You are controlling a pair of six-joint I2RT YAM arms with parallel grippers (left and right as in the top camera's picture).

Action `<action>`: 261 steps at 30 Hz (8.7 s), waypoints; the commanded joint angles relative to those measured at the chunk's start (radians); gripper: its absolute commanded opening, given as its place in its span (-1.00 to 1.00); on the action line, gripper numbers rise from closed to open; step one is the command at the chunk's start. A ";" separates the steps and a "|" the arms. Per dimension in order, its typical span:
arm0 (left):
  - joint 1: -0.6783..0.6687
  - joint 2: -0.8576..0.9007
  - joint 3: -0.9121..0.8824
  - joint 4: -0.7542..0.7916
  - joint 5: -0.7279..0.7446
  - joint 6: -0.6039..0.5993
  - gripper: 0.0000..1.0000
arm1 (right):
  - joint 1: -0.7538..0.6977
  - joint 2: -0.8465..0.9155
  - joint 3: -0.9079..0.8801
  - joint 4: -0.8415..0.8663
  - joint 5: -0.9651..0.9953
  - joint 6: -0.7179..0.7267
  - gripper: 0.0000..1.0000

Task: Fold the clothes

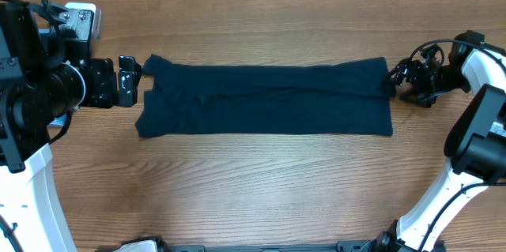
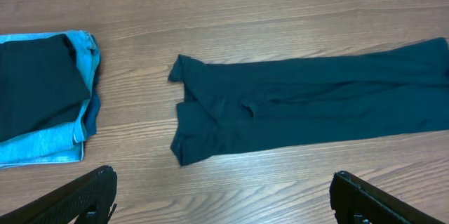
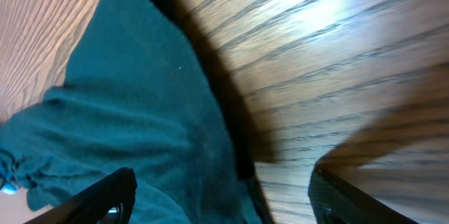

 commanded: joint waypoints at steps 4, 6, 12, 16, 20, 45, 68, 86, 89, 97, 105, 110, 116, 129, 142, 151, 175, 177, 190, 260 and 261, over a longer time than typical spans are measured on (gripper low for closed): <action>-0.004 0.010 0.002 0.004 -0.024 -0.015 1.00 | 0.039 0.058 -0.056 0.013 -0.046 -0.079 0.60; -0.004 0.011 0.002 0.004 -0.024 -0.015 1.00 | 0.048 0.058 -0.075 0.010 -0.046 -0.079 0.59; -0.004 0.011 0.002 0.004 -0.024 -0.015 1.00 | 0.068 0.058 -0.145 0.014 -0.083 -0.120 0.52; -0.004 0.011 0.002 0.004 -0.024 -0.015 1.00 | 0.068 0.058 -0.168 0.024 -0.081 -0.119 0.33; -0.004 0.011 0.002 0.003 -0.024 -0.015 1.00 | 0.068 0.058 -0.174 0.020 -0.082 -0.119 0.25; -0.004 0.012 0.002 0.003 -0.024 -0.015 1.00 | 0.066 0.032 -0.077 0.074 0.260 0.013 0.19; -0.004 0.012 0.002 0.003 -0.024 -0.015 1.00 | 0.005 0.032 -0.179 0.109 0.030 -0.142 0.51; -0.004 0.012 0.002 0.003 -0.024 -0.015 1.00 | 0.050 0.035 -0.300 0.183 -0.076 -0.142 0.54; -0.004 0.012 0.002 0.003 -0.024 -0.015 1.00 | 0.050 0.036 -0.304 0.191 -0.072 -0.129 0.48; -0.004 0.013 0.002 0.003 -0.024 -0.015 1.00 | 0.048 0.036 -0.304 0.217 0.039 -0.035 -0.03; -0.004 0.013 0.002 0.003 -0.024 -0.015 1.00 | 0.048 0.029 -0.276 0.220 0.030 0.007 -0.65; -0.004 0.013 0.002 0.003 -0.024 -0.015 1.00 | 0.049 -0.021 -0.254 0.204 0.030 0.009 -0.92; -0.004 0.013 0.002 0.003 -0.024 -0.015 1.00 | 0.045 -0.114 -0.229 0.195 0.031 0.010 -0.92; -0.004 0.013 0.002 0.003 -0.024 -0.015 1.00 | 0.016 -0.179 -0.211 0.188 0.266 0.061 -0.92; -0.004 0.013 0.002 0.003 -0.024 -0.015 1.00 | 0.016 -0.179 0.056 0.035 0.391 0.087 -0.92; -0.004 0.013 0.002 0.003 -0.024 -0.015 1.00 | 0.016 -0.180 0.196 -0.058 0.398 0.083 -0.92; -0.004 0.013 0.002 0.003 -0.024 -0.015 1.00 | 0.308 -0.382 0.203 -0.164 0.281 0.111 -0.92; -0.004 0.013 0.002 0.003 -0.024 -0.015 1.00 | 0.354 -0.382 0.203 -0.156 0.282 0.134 -0.92; -0.004 0.013 0.002 0.003 -0.024 -0.015 1.00 | 0.642 -0.382 0.203 -0.112 0.285 0.239 -0.92; -0.004 0.013 0.002 0.003 -0.024 -0.015 1.00 | 1.020 -0.037 0.154 0.151 0.184 0.261 0.30; -0.004 0.013 0.002 0.003 -0.024 -0.015 1.00 | 1.026 -0.026 0.154 0.150 0.173 0.261 0.28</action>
